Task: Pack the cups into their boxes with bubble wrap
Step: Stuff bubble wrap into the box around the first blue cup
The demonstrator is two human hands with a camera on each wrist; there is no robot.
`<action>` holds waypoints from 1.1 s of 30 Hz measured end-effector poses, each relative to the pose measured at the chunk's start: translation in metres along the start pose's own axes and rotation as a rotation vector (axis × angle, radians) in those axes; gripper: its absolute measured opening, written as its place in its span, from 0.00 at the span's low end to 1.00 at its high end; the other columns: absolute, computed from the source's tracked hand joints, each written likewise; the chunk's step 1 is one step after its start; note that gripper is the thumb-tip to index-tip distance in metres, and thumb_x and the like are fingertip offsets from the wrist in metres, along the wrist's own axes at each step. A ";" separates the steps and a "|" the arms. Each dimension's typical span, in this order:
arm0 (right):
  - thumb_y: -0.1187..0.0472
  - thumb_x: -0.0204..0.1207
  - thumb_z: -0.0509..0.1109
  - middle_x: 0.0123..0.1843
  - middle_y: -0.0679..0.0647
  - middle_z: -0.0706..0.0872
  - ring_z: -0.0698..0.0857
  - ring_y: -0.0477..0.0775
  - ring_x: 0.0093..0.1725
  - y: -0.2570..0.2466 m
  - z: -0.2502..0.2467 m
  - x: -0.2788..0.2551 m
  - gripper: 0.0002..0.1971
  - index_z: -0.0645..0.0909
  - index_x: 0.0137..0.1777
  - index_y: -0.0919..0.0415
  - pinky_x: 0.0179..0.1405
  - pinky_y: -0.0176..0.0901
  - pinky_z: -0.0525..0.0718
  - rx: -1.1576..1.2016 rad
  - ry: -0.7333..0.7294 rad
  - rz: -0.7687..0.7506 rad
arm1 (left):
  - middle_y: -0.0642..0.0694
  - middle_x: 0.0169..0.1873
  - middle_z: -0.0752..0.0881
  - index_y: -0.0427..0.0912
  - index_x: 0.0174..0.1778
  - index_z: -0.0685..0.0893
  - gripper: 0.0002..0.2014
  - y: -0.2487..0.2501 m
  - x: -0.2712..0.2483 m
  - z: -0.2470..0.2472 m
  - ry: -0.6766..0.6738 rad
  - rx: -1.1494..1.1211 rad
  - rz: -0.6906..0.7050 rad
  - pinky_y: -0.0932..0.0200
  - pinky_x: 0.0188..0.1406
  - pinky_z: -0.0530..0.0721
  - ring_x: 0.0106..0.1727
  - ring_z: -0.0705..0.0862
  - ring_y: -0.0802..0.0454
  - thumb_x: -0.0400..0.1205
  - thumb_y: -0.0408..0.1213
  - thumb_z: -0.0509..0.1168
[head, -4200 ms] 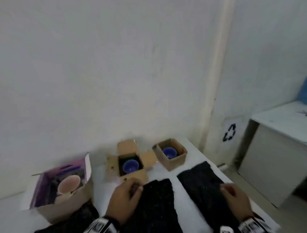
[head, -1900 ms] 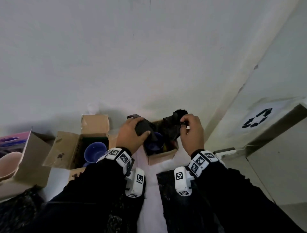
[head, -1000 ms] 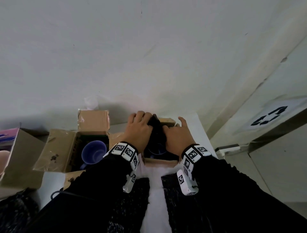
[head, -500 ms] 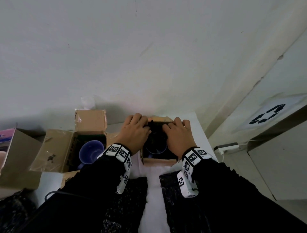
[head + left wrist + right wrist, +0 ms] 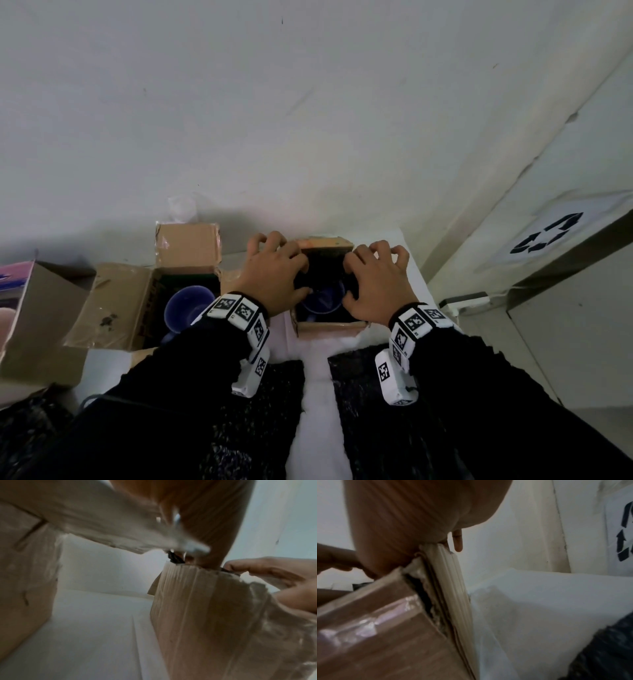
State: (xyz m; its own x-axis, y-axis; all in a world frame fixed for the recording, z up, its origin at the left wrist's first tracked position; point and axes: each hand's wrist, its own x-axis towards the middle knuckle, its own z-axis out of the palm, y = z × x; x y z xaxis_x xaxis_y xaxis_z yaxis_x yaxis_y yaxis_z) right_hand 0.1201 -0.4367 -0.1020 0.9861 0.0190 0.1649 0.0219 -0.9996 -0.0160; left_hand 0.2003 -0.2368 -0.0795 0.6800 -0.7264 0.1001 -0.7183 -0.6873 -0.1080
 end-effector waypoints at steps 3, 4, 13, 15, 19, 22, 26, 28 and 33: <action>0.59 0.51 0.69 0.45 0.45 0.82 0.75 0.59 0.59 -0.002 0.000 0.003 0.18 0.77 0.44 0.49 0.60 0.59 0.58 -0.005 -0.036 0.000 | 0.54 0.46 0.85 0.52 0.43 0.86 0.14 0.007 0.007 -0.004 0.005 0.018 -0.121 0.47 0.52 0.60 0.56 0.74 0.44 0.74 0.58 0.66; 0.62 0.51 0.71 0.42 0.44 0.83 0.76 0.58 0.57 -0.005 0.000 0.006 0.17 0.77 0.41 0.49 0.59 0.58 0.58 -0.012 -0.026 0.007 | 0.53 0.45 0.85 0.52 0.44 0.83 0.12 0.009 0.009 -0.004 0.016 -0.009 -0.164 0.48 0.51 0.61 0.55 0.75 0.44 0.74 0.56 0.67; 0.67 0.60 0.72 0.36 0.46 0.85 0.78 0.60 0.52 -0.007 0.004 0.020 0.10 0.81 0.36 0.51 0.56 0.56 0.63 -0.081 0.182 0.050 | 0.54 0.49 0.85 0.51 0.48 0.89 0.14 0.013 0.013 0.006 -0.132 0.034 -0.113 0.49 0.51 0.65 0.56 0.71 0.45 0.79 0.47 0.57; 0.62 0.63 0.71 0.39 0.48 0.86 0.78 0.61 0.59 -0.007 0.007 0.020 0.04 0.83 0.35 0.52 0.66 0.62 0.59 -0.111 0.094 0.001 | 0.53 0.48 0.86 0.49 0.46 0.89 0.22 0.012 0.008 0.008 -0.149 0.066 -0.080 0.46 0.55 0.65 0.58 0.71 0.45 0.79 0.51 0.50; 0.49 0.63 0.61 0.51 0.53 0.85 0.71 0.61 0.70 -0.013 0.010 0.016 0.14 0.87 0.37 0.52 0.76 0.72 0.39 -0.178 -0.129 -0.025 | 0.51 0.51 0.87 0.47 0.45 0.89 0.27 0.014 0.005 0.013 -0.188 0.037 -0.056 0.39 0.70 0.60 0.66 0.71 0.44 0.76 0.53 0.45; 0.48 0.55 0.63 0.58 0.53 0.81 0.69 0.63 0.71 -0.011 0.009 0.010 0.16 0.86 0.39 0.53 0.75 0.74 0.38 -0.139 -0.115 -0.015 | 0.49 0.56 0.85 0.48 0.49 0.88 0.24 0.017 0.006 0.013 -0.225 0.047 -0.074 0.37 0.71 0.58 0.68 0.71 0.43 0.77 0.55 0.49; 0.55 0.54 0.70 0.60 0.53 0.76 0.69 0.64 0.68 -0.002 0.007 0.008 0.17 0.82 0.45 0.53 0.75 0.73 0.46 -0.119 -0.051 0.024 | 0.50 0.51 0.85 0.48 0.43 0.85 0.27 0.017 -0.005 0.006 -0.036 0.058 -0.066 0.42 0.59 0.66 0.62 0.73 0.43 0.79 0.63 0.49; 0.57 0.59 0.73 0.62 0.52 0.77 0.69 0.65 0.70 0.000 0.008 0.009 0.10 0.84 0.42 0.52 0.76 0.72 0.47 -0.159 -0.007 0.036 | 0.50 0.49 0.84 0.48 0.42 0.85 0.35 0.015 -0.017 0.002 0.030 0.010 -0.014 0.43 0.57 0.68 0.59 0.74 0.43 0.76 0.74 0.45; 0.55 0.71 0.68 0.71 0.48 0.74 0.65 0.63 0.75 -0.005 0.010 0.009 0.08 0.88 0.46 0.51 0.75 0.71 0.43 -0.185 -0.014 0.045 | 0.50 0.55 0.82 0.49 0.50 0.84 0.39 0.017 -0.044 0.002 -0.035 -0.027 0.126 0.42 0.60 0.70 0.63 0.75 0.42 0.67 0.80 0.50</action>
State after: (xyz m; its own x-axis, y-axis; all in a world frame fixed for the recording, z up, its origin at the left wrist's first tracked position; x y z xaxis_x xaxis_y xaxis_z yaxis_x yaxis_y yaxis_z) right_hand 0.1302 -0.4312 -0.1105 0.9876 -0.0272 0.1545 -0.0520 -0.9860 0.1585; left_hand 0.1589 -0.2163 -0.0881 0.5887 -0.8066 0.0532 -0.8016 -0.5910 -0.0909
